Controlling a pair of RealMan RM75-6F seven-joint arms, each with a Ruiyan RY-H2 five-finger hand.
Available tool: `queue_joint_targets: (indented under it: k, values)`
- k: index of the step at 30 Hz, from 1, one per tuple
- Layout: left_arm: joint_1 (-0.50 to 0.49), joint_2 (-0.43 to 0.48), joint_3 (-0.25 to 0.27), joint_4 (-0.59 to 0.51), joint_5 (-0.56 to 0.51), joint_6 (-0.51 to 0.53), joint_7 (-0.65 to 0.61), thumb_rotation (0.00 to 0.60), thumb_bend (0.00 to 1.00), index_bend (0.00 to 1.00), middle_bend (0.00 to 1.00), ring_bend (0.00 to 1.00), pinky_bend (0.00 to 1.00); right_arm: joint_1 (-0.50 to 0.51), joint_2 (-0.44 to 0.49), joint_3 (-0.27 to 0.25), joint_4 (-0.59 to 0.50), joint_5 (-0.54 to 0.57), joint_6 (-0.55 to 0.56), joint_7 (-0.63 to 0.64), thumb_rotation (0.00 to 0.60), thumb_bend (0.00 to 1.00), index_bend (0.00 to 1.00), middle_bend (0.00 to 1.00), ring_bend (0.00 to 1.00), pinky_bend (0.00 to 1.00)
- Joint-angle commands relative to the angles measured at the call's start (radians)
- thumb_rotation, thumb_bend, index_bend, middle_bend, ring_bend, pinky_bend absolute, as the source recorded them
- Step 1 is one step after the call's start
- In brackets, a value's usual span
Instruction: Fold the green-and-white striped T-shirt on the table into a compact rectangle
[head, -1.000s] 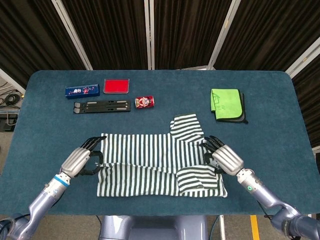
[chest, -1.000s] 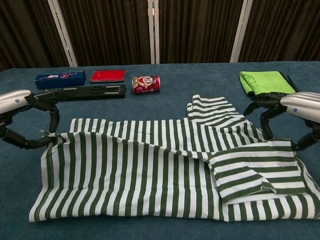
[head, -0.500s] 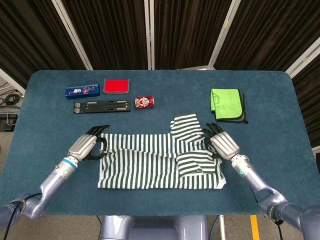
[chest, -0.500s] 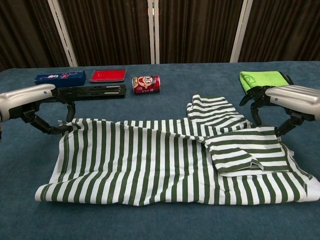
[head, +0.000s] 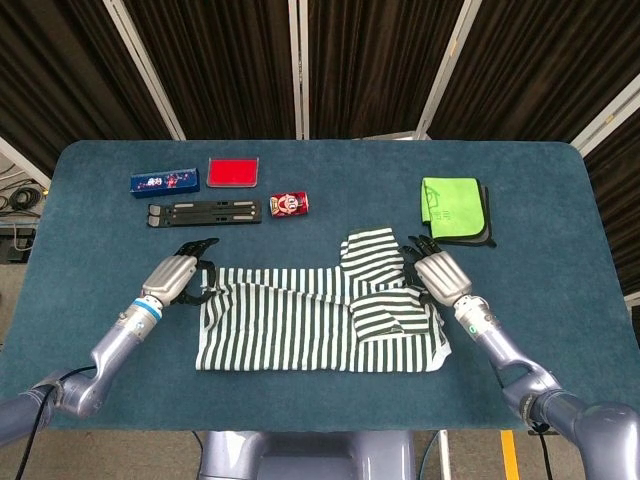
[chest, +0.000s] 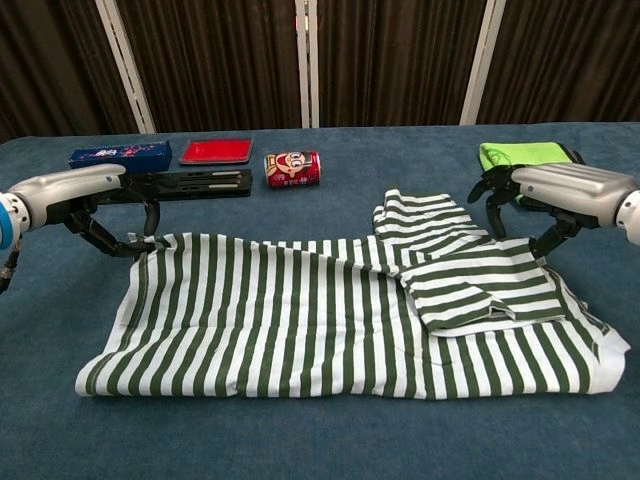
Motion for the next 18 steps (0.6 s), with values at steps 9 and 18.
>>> queue_joint_targets:
  k: [9,18]
  values:
    - [-0.033,-0.037,-0.031,0.054,-0.050,-0.039,0.034,0.600,0.46,0.73,0.00,0.00,0.00,0.025,-0.039,0.007,0.078,0.012,-0.012,0.041,0.600,0.35,0.71,0.18,0.00,0.00]
    - [-0.047,-0.081,-0.032,0.133,-0.064,-0.068,0.029,0.600,0.46,0.73,0.00,0.00,0.00,0.040,-0.067,0.006,0.123,0.017,-0.024,0.056,0.600,0.35,0.71,0.18,0.00,0.00]
